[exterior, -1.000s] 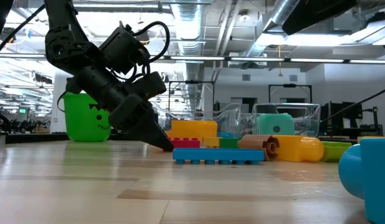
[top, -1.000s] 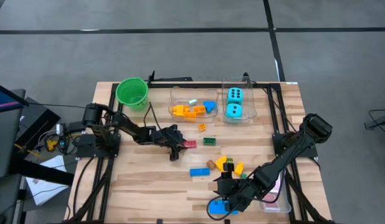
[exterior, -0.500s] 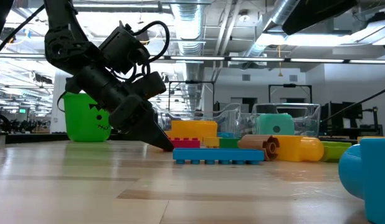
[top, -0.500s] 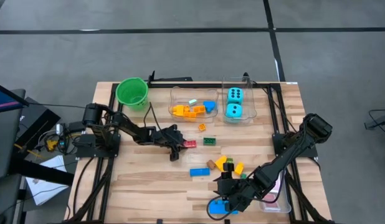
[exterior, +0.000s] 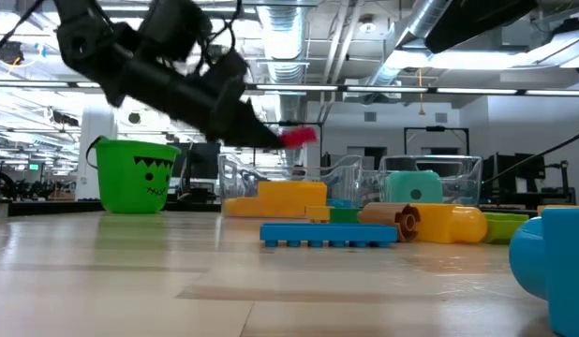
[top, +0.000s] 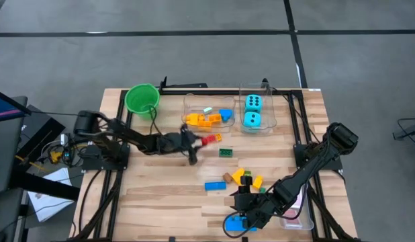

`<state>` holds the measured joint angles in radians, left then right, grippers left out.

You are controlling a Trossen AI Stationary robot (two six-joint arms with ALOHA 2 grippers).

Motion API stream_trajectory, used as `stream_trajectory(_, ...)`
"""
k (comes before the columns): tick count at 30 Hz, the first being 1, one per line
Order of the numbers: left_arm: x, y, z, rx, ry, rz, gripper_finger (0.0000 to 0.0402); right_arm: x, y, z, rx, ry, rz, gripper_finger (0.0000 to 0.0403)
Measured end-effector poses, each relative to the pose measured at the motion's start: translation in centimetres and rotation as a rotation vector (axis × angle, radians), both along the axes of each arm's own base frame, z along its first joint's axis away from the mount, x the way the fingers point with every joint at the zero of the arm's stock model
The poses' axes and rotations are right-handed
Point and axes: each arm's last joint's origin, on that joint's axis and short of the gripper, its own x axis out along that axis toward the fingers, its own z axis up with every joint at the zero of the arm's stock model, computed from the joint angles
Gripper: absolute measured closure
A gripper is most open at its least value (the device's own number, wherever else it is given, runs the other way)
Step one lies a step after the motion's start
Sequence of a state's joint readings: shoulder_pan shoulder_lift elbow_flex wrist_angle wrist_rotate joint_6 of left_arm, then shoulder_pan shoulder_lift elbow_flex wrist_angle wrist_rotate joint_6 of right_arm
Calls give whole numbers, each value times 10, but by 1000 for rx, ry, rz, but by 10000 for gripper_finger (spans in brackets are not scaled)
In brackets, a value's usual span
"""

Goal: Pick & Place Toys
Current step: Put the red gamepiece into the left transparent bin

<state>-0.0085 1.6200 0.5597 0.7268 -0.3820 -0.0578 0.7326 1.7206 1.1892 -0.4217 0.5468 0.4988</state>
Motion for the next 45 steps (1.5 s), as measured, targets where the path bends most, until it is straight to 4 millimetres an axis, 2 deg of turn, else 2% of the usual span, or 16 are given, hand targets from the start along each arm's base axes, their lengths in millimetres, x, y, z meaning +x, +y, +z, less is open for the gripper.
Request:
stream_trajectory(3, -6, 8, 19, 47, -72, 174, 267, 0, 0, 0, 2, -2, 0, 217)
stream_trajectory(6, -11, 17, 29, 53, -123, 312, 267, 0, 0, 0, 4, -5, 0, 217)
stream_trajectory(13, -13, 39, 20, 17, -146, 533, 266, 2, -2, 0, 4, -5, -8, 217)
stream_trajectory(23, -14, 59, 4, -42, -142, 631, 265, 2, -2, 0, 4, -5, -8, 217)
stream_trajectory(33, -14, 59, 2, -48, -128, 610, 262, 2, -2, 0, 4, -5, -9, 217)
stream_trajectory(45, -14, 59, 2, -47, -127, 610, 237, 2, -2, 0, 4, -4, -8, 217)
